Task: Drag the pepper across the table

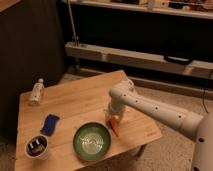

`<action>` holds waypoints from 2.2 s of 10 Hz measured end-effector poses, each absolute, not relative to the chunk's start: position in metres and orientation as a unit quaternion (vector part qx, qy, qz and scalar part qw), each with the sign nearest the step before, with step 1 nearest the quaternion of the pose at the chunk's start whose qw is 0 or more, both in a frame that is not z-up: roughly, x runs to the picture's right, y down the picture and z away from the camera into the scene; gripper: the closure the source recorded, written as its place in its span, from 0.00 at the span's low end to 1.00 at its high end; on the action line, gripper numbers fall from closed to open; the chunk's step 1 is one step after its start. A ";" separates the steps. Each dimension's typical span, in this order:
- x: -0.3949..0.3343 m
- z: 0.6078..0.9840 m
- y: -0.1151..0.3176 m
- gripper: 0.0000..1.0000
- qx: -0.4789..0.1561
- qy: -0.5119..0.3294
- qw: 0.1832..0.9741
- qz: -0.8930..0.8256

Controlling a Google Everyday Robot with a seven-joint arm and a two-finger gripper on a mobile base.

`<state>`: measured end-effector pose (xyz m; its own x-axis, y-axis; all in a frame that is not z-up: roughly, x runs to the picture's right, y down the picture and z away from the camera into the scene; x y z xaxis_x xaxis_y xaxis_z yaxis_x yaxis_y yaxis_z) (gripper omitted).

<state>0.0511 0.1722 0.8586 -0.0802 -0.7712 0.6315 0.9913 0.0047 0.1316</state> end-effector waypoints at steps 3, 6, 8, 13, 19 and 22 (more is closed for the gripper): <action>0.053 0.853 0.166 0.43 -0.193 -0.272 0.652 -0.681; 0.047 0.854 0.163 0.57 -0.190 -0.271 0.653 -0.681; 0.044 0.854 0.162 0.70 -0.188 -0.273 0.655 -0.679; 0.039 0.854 0.154 0.70 -0.183 -0.268 0.655 -0.683; -0.003 0.868 0.130 0.70 -0.170 -0.268 0.644 -0.696; -0.026 0.873 0.120 0.70 -0.162 -0.278 0.636 -0.701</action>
<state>-0.0257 0.1199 0.8728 -0.1380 -0.8022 0.5809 0.9824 -0.0362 0.1835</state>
